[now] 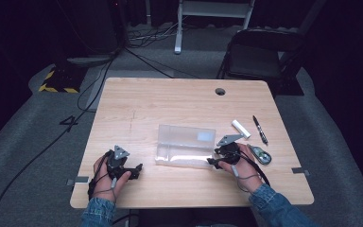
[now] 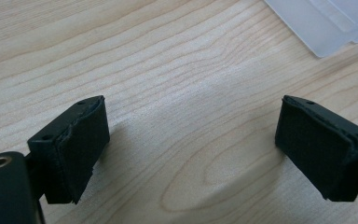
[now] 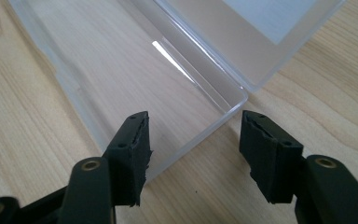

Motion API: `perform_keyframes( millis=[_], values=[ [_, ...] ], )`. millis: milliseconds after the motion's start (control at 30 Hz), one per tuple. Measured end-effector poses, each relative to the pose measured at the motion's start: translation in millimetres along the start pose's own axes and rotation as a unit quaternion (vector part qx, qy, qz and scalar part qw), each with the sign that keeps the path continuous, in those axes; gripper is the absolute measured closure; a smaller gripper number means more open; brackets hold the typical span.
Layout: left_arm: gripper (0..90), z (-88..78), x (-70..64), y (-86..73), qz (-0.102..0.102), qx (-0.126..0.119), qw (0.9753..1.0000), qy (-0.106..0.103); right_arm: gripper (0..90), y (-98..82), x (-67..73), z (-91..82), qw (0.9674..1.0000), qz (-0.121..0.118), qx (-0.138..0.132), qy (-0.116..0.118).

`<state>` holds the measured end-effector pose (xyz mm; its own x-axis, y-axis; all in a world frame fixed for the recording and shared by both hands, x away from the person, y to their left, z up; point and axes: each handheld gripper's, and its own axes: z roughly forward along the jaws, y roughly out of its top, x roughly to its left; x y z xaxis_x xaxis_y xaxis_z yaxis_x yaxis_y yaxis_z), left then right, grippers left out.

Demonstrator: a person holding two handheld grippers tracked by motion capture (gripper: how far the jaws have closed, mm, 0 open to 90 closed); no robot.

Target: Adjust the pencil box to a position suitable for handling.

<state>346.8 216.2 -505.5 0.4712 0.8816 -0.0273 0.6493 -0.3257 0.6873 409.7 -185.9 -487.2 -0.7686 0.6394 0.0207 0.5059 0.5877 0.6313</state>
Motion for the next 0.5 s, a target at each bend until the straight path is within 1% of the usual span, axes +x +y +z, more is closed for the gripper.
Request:
perform_keyframes(
  millis=[167, 200, 300, 367, 500],
  values=[
    [10.2, 0.1, 0.1, 0.1, 0.0, 0.0, 1.0, -0.001, 41.7, -4.2, 0.6, -5.3, 0.9999, -0.004, 0.011, 0.002],
    [10.1, 0.3, 0.9, 0.4, 0.004, 0.0, 1.0, -0.002, 41.4, -4.9, 0.5, -6.2, 0.9999, -0.004, 0.012, 0.001],
    [8.9, 1.1, 1.9, 1.4, 0.007, 0.003, 1.0, -0.006, 41.1, -8.3, 0.6, -10.3, 0.9998, -0.007, 0.019, 0.0],
    [8.1, 2.7, 3.2, 3.1, 0.012, 0.003, 0.9999, -0.008, 40.3, -13.0, 1.4, -15.7, 0.9996, -0.014, 0.026, 0.001],
    [5.7, 6.3, 4.2, 6.6, 0.013, 0.006, 0.9998, -0.01, 40.1, -20.5, 3.0, -24.6, 0.999, -0.024, 0.038, -0.005]
  ],
)
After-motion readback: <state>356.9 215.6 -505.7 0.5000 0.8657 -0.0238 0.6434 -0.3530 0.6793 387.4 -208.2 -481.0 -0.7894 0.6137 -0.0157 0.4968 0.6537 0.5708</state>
